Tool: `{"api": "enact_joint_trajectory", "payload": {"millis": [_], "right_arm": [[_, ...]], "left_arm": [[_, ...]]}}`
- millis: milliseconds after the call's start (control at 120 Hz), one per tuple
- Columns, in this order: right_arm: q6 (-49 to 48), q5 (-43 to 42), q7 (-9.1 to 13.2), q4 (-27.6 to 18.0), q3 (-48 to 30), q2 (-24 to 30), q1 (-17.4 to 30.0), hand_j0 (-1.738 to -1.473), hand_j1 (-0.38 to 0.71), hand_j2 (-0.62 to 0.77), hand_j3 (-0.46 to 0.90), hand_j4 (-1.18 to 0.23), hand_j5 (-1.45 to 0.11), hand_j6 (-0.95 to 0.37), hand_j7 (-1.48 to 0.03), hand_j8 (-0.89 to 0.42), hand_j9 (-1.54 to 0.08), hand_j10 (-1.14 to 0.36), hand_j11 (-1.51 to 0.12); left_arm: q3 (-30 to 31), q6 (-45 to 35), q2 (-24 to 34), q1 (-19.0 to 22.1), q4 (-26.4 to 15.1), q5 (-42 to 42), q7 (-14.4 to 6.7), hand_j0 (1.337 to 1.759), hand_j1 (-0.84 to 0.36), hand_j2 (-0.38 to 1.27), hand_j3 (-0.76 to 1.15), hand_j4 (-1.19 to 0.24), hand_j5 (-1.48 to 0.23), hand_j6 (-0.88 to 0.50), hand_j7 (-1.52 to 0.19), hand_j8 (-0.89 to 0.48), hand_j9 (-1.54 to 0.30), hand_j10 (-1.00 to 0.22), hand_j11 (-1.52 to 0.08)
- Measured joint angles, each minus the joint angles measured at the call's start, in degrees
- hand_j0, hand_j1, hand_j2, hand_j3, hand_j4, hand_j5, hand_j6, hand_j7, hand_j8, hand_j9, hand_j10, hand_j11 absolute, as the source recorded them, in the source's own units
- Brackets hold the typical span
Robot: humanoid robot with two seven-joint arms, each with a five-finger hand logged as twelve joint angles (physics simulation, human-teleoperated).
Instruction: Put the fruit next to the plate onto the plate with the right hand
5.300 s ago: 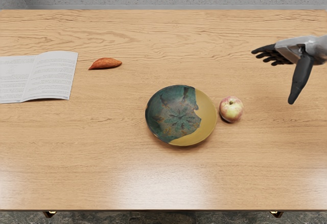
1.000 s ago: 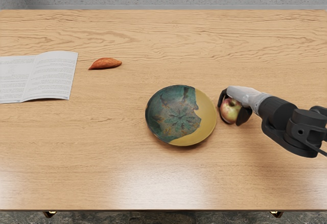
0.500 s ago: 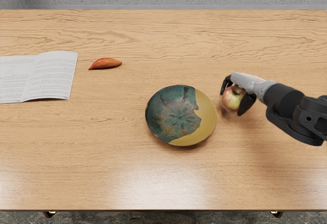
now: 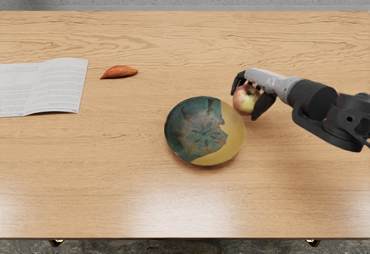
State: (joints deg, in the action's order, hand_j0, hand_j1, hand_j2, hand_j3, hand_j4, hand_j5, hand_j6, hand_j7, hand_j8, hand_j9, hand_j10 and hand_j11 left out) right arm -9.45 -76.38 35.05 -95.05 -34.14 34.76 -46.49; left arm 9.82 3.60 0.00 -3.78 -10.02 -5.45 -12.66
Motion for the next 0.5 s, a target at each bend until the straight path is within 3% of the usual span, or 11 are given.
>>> {"api": "enact_joint_trajectory", "payload": {"millis": [500], "right_arm": [[-2.78,0.08,-0.02,-0.42,1.23,-8.04,0.15,-1.652,0.22,0.30,0.00,-0.43,-0.97,-0.27,-0.91,-0.28,-0.96,-0.54,-0.94]], "left_arm": [[0.01,0.00,0.00,0.00,0.00,0.00,0.00,1.658,0.35,0.00,0.00,0.00,0.00,0.00,0.00,0.00,0.00,0.00,0.00]]}}
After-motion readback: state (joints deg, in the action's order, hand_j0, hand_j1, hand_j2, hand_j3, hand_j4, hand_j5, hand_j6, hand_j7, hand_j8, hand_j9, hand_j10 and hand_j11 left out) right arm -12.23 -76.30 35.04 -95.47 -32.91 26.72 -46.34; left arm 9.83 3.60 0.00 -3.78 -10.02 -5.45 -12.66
